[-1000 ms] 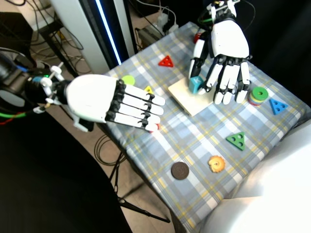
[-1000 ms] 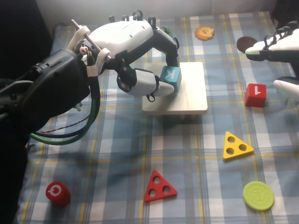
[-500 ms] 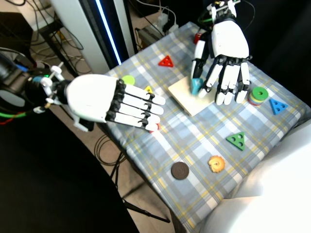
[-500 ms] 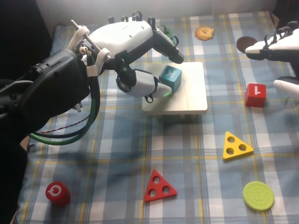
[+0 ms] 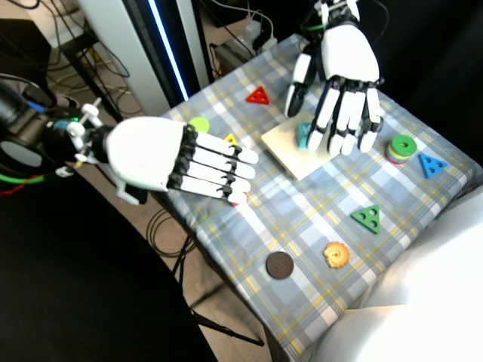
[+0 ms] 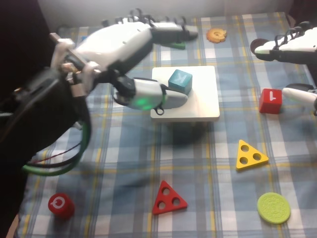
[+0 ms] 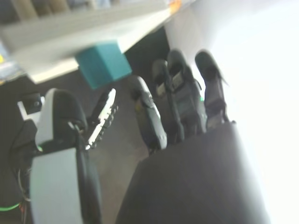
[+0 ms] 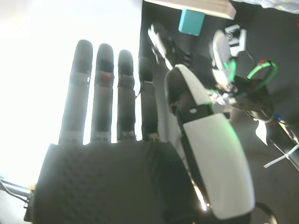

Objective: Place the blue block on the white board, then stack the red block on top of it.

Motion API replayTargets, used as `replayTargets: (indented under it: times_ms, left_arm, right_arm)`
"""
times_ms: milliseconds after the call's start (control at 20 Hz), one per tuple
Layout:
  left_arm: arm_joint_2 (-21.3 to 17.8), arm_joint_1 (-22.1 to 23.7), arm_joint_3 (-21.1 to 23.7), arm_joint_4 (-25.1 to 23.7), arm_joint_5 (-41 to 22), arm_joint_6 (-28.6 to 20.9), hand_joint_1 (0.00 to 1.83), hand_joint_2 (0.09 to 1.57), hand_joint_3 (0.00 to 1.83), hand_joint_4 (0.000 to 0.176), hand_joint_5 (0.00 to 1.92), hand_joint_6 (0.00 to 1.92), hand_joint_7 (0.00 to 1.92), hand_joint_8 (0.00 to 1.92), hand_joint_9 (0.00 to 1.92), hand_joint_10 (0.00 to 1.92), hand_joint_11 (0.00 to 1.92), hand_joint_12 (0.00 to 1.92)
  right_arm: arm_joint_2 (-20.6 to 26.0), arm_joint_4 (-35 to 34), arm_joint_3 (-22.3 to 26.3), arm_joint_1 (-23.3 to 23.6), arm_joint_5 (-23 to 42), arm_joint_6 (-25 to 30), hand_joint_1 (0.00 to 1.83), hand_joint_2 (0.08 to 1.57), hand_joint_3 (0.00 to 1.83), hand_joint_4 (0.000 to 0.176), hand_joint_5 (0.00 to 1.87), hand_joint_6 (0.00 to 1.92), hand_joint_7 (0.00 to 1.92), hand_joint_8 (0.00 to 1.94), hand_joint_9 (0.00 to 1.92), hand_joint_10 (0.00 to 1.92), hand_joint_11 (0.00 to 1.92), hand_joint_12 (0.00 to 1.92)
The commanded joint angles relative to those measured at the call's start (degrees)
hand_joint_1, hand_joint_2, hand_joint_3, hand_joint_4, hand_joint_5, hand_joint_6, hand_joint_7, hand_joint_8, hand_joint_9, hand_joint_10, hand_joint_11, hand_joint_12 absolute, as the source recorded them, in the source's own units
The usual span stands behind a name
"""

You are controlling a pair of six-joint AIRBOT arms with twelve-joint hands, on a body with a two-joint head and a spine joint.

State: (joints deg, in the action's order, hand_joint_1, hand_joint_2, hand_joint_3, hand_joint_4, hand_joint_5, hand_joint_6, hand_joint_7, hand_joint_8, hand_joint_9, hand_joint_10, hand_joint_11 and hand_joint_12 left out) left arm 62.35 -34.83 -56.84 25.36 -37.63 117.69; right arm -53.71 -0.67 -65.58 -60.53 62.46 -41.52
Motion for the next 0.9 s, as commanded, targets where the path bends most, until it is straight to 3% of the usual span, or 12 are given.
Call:
replayTargets:
  times_ms: [0, 150, 400, 500, 850]
  left_arm:
    - [-1.1, -0.1, 0.4, -2.1, -10.2, -2.9, 0.83, 0.89, 0.0, 0.176, 0.12, 0.0, 0.28, 0.0, 0.3, 0.0, 0.0, 0.41]
    - [-4.6, -2.3, 3.3, -4.6, -14.7, -8.2, 0.73, 0.89, 0.0, 0.176, 0.09, 0.0, 0.23, 0.0, 0.26, 0.0, 0.0, 0.42]
    - [-7.5, -5.5, 6.9, -4.7, -18.9, -8.3, 0.76, 0.89, 0.0, 0.176, 0.11, 0.01, 0.21, 0.0, 0.22, 0.0, 0.0, 0.28]
    - [-7.7, -5.9, 7.4, -4.8, -19.6, -8.4, 0.76, 0.89, 0.0, 0.176, 0.15, 0.01, 0.23, 0.0, 0.25, 0.0, 0.0, 0.28]
    - [-8.6, -7.6, 7.9, -4.2, -21.2, -11.9, 0.79, 0.88, 0.0, 0.176, 0.19, 0.0, 0.23, 0.0, 0.27, 0.0, 0.0, 0.43]
  right_arm:
    - [-0.4, -0.9, -0.5, 1.1, 4.9, 0.3, 0.66, 1.21, 0.0, 0.0, 0.44, 0.01, 0.46, 0.01, 0.5, 0.01, 0.24, 0.66]
    - [-1.8, -0.8, -1.9, 2.4, 0.9, -0.5, 0.7, 1.11, 0.0, 0.0, 0.42, 0.0, 0.43, 0.0, 0.5, 0.0, 0.21, 0.82]
    - [-4.3, -0.5, -4.5, 4.8, -6.2, -2.2, 0.79, 1.01, 0.0, 0.014, 0.45, 0.0, 0.43, 0.0, 0.54, 0.01, 0.22, 1.02]
    - [-5.1, -0.5, -5.7, 5.4, -8.7, -2.4, 0.95, 1.0, 0.0, 0.0, 0.5, 0.0, 0.46, 0.0, 0.56, 0.01, 0.16, 1.14]
    - [-5.9, -1.6, -6.4, 6.6, -12.5, -6.6, 0.98, 1.02, 0.0, 0.0, 0.66, 0.0, 0.54, 0.0, 0.6, 0.01, 0.09, 1.17]
